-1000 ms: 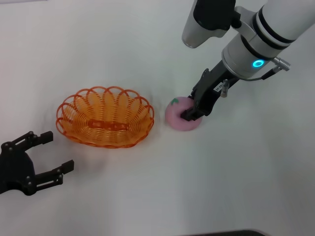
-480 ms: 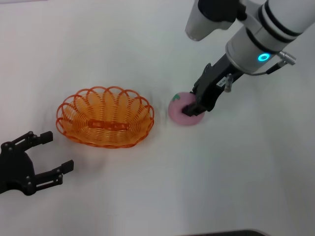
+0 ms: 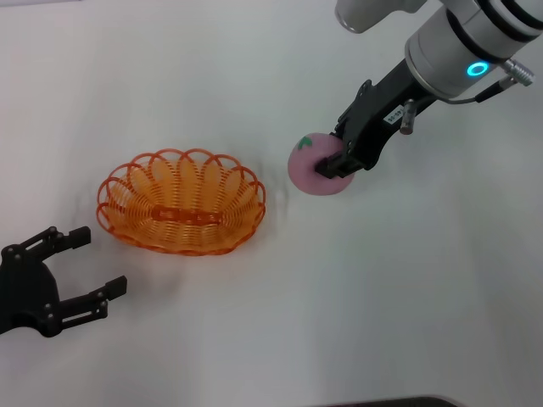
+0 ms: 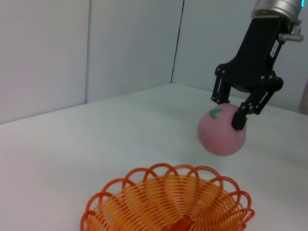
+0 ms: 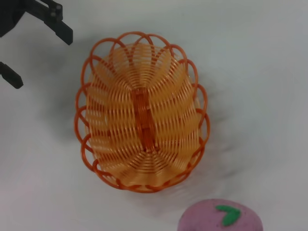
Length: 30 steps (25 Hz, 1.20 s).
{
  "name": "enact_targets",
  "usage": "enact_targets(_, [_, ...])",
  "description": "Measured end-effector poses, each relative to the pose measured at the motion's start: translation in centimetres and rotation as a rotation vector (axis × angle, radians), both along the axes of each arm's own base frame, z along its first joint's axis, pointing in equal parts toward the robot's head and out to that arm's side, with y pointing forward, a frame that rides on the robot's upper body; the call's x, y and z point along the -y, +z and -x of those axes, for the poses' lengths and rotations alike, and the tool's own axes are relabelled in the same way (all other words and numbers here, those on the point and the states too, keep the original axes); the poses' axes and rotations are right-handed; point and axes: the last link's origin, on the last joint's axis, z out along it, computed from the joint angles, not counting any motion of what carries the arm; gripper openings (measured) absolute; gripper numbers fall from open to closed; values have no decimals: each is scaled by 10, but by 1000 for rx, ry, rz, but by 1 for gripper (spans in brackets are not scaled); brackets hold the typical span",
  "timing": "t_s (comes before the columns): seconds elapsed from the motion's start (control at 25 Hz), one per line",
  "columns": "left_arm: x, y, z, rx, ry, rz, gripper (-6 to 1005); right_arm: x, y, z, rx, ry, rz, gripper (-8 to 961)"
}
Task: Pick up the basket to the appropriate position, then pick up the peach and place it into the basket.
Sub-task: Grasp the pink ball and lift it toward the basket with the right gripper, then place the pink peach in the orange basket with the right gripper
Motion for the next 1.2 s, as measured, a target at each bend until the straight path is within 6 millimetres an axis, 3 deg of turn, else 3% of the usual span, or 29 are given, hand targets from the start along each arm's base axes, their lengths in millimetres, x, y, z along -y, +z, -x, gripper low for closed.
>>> enact_targets(0.32, [-1, 0, -1, 3, 3, 2, 875, 0, 1, 2, -4, 4, 1, 374])
enact_targets(0.64, [-2, 0, -1, 3, 2, 2, 876, 3, 1, 21, -67, 56, 18, 381])
enact_targets(1.2, [-3, 0, -2, 4, -2, 3, 875, 7, -35, 51, -126, 186, 49, 392])
